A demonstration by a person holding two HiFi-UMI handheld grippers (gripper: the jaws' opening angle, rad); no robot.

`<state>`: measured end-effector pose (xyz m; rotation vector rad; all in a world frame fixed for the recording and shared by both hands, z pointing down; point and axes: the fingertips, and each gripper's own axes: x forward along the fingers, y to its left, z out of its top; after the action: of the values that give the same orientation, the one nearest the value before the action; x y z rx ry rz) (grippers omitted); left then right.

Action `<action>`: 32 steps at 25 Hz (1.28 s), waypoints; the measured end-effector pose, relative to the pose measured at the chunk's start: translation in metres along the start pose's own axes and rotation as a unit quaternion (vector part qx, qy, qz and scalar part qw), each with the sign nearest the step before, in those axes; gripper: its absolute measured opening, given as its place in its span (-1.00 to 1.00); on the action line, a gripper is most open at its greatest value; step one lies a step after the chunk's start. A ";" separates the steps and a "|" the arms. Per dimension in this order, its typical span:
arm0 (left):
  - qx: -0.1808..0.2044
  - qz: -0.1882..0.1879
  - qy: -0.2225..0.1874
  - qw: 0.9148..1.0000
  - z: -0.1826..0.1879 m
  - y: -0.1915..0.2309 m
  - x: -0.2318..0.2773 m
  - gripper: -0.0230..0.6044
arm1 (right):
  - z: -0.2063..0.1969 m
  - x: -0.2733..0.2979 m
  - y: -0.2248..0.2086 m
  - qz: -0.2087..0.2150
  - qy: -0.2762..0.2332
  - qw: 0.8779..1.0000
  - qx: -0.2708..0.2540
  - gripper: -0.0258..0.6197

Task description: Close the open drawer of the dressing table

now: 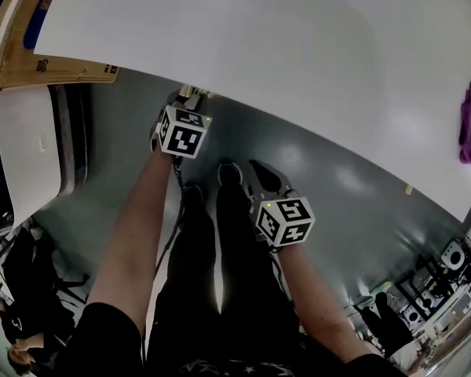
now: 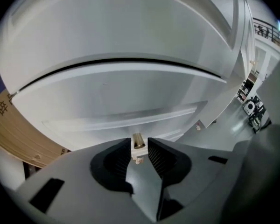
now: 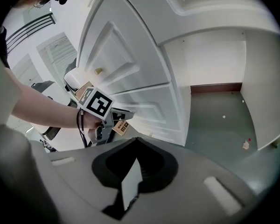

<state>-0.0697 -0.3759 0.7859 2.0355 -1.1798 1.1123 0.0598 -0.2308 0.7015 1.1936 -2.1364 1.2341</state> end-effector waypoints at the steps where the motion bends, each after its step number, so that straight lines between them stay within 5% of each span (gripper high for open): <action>1: -0.012 -0.007 0.000 1.000 -0.002 -0.001 -0.003 -0.58 | 0.000 -0.002 0.001 -0.003 -0.003 1.000 0.000 -0.92; 14: -0.046 -0.052 -0.088 0.994 -0.012 -0.013 -0.141 -0.45 | 0.020 -0.054 0.081 -0.045 -0.069 0.997 -0.011 -0.92; 24: -0.068 -0.065 -0.186 0.978 0.007 -0.022 -0.280 -0.47 | 0.043 -0.131 0.152 -0.064 -0.113 0.991 -0.043 -0.92; 32: -0.139 -0.070 -0.217 0.964 -0.005 -0.035 -0.359 -0.86 | 0.060 -0.193 0.162 -0.089 -0.140 0.985 -0.051 -0.92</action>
<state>-0.1411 -0.1978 0.4809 2.1535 -1.2862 0.4100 0.0376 -0.1495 0.4569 1.5495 -2.1971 0.9134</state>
